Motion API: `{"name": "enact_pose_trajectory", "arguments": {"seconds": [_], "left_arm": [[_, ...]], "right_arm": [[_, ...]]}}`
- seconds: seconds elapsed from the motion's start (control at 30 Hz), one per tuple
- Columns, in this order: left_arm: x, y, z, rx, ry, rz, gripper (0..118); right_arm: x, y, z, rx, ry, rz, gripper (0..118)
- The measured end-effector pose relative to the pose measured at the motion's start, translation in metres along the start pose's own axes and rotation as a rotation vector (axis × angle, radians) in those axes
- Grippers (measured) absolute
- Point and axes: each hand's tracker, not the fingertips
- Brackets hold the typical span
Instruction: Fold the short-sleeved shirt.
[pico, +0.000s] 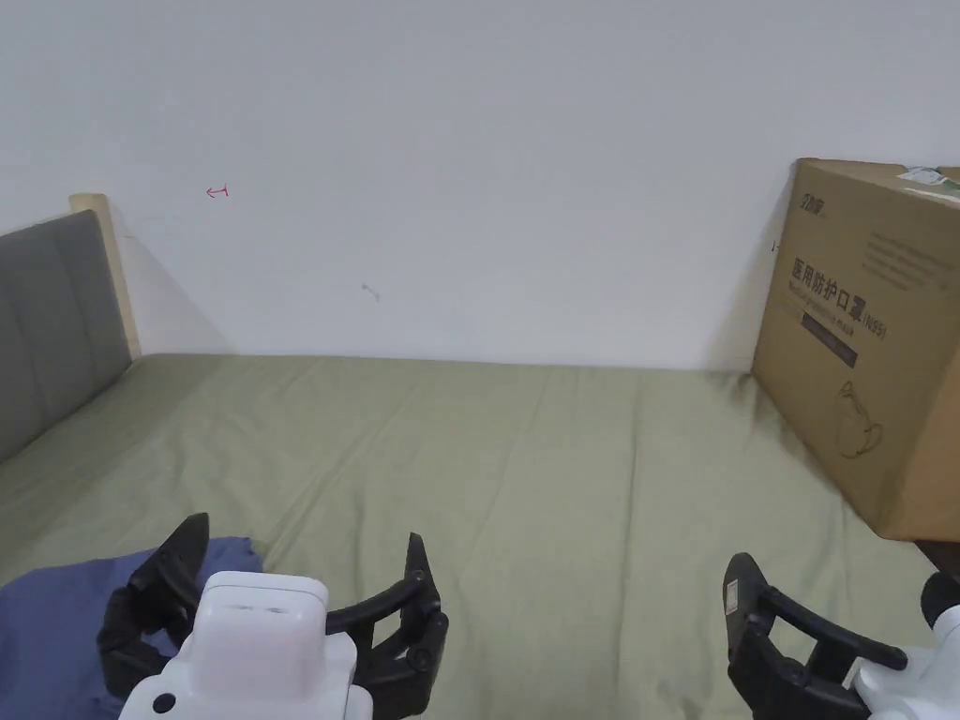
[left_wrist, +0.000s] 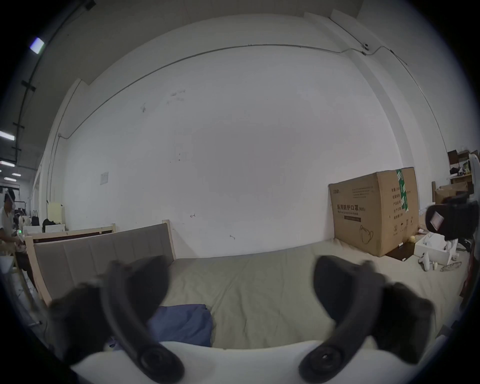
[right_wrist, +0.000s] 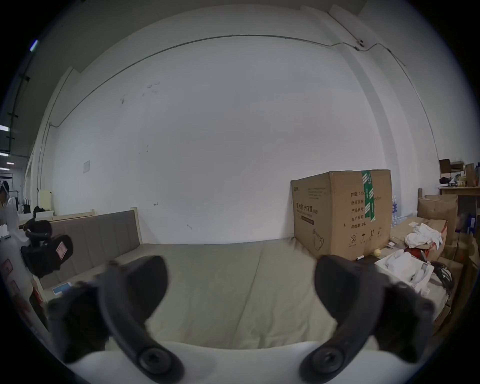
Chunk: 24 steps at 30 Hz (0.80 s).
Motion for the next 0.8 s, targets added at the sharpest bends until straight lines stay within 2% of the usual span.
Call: {"name": "enact_pose_trajectory", "arguments": {"seconds": [0.03, 0.07, 0.1, 0.13, 0.2, 0.23, 0.37, 0.57, 0.67, 0.73, 0.8], "left_arm": [[0.0, -0.001, 0.001, 0.002, -0.013, -0.004, 62], [-0.001, 0.0, 0.002, 0.006, -0.034, -0.009, 14], [0.0, 0.0, 0.001, 0.001, -0.044, -0.019, 0], [0.001, -0.002, -0.002, -0.036, -0.022, -0.069, 0], [0.0, -0.003, -0.003, -0.021, -0.054, -0.054, 0], [0.0, -0.003, -0.003, -0.023, -0.081, -0.044, 0], [0.003, -0.005, -0.007, -0.017, -0.068, -0.049, 0], [-0.011, -0.005, -0.008, -0.058, -0.039, -0.004, 0], [-0.04, -0.006, 0.004, -0.082, 0.043, -0.016, 0], [-0.069, -0.006, 0.019, -0.092, 0.112, -0.042, 0], [-0.099, -0.003, 0.036, -0.102, 0.211, -0.073, 0]], "right_arm": [[-0.001, -0.001, 0.001, 0.006, -0.003, 0.016, 69], [-0.003, 0.0, 0.001, 0.024, -0.021, 0.067, 16], [-0.004, 0.001, 0.0, 0.022, -0.065, 0.109, 0], [-0.004, 0.001, 0.0, 0.014, -0.075, 0.099, 0], [0.003, 0.003, -0.001, -0.012, -0.013, 0.041, 0], [0.005, 0.004, -0.002, -0.024, -0.016, 0.031, 0], [0.007, 0.003, -0.004, -0.029, -0.049, 0.045, 0], [-0.001, 0.004, -0.008, -0.023, -0.031, 0.065, 0], [-0.026, -0.002, -0.023, -0.04, 0.039, 0.051, 0], [-0.056, -0.006, -0.035, -0.061, 0.11, 0.037, 0], [-0.087, -0.005, -0.042, -0.076, 0.221, 0.012, 0]]}}
